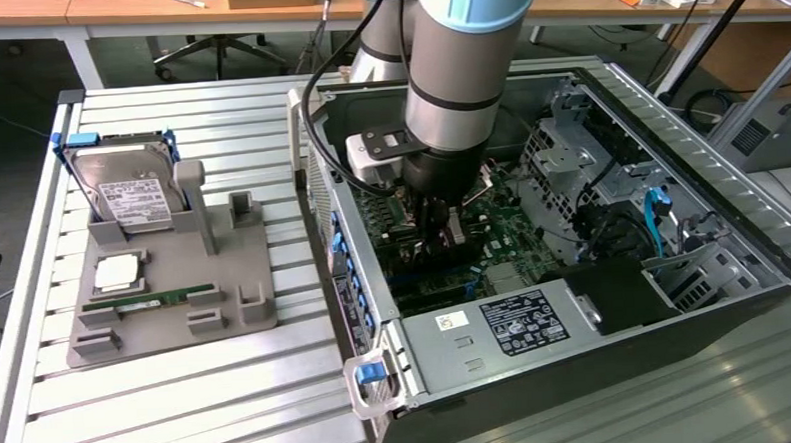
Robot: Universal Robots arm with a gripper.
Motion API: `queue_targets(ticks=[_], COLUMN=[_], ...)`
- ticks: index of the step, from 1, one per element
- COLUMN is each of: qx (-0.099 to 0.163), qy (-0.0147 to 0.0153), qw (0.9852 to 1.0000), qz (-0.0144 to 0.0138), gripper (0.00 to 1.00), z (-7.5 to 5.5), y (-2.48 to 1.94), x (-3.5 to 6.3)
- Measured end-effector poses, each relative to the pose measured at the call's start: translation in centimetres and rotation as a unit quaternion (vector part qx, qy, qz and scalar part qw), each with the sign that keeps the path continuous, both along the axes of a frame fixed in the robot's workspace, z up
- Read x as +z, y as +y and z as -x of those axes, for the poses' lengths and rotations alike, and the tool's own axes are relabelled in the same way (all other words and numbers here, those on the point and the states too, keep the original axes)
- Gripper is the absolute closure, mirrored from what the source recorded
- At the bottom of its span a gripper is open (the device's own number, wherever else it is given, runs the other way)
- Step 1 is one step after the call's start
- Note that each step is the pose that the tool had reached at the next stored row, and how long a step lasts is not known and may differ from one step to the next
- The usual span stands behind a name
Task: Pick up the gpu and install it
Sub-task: 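Insert the gpu into the slot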
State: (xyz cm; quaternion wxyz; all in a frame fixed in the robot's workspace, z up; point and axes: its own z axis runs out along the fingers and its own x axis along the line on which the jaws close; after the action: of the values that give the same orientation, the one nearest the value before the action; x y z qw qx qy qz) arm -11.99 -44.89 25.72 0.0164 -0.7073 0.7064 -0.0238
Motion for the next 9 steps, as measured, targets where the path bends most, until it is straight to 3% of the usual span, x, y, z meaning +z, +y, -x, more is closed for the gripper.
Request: queue_targets(ticks=[3,7,9], qx=[0.0,0.0,0.0], qy=[-0.0002,0.0,0.0], qw=[1.0,1.0,1.0], qz=[-0.0004,-0.0001,0.0], gripper=[0.72,0.54,0.54], z=[0.0,0.0,0.0], y=[0.01,0.0,0.0], x=[-0.03,-0.01,0.0])
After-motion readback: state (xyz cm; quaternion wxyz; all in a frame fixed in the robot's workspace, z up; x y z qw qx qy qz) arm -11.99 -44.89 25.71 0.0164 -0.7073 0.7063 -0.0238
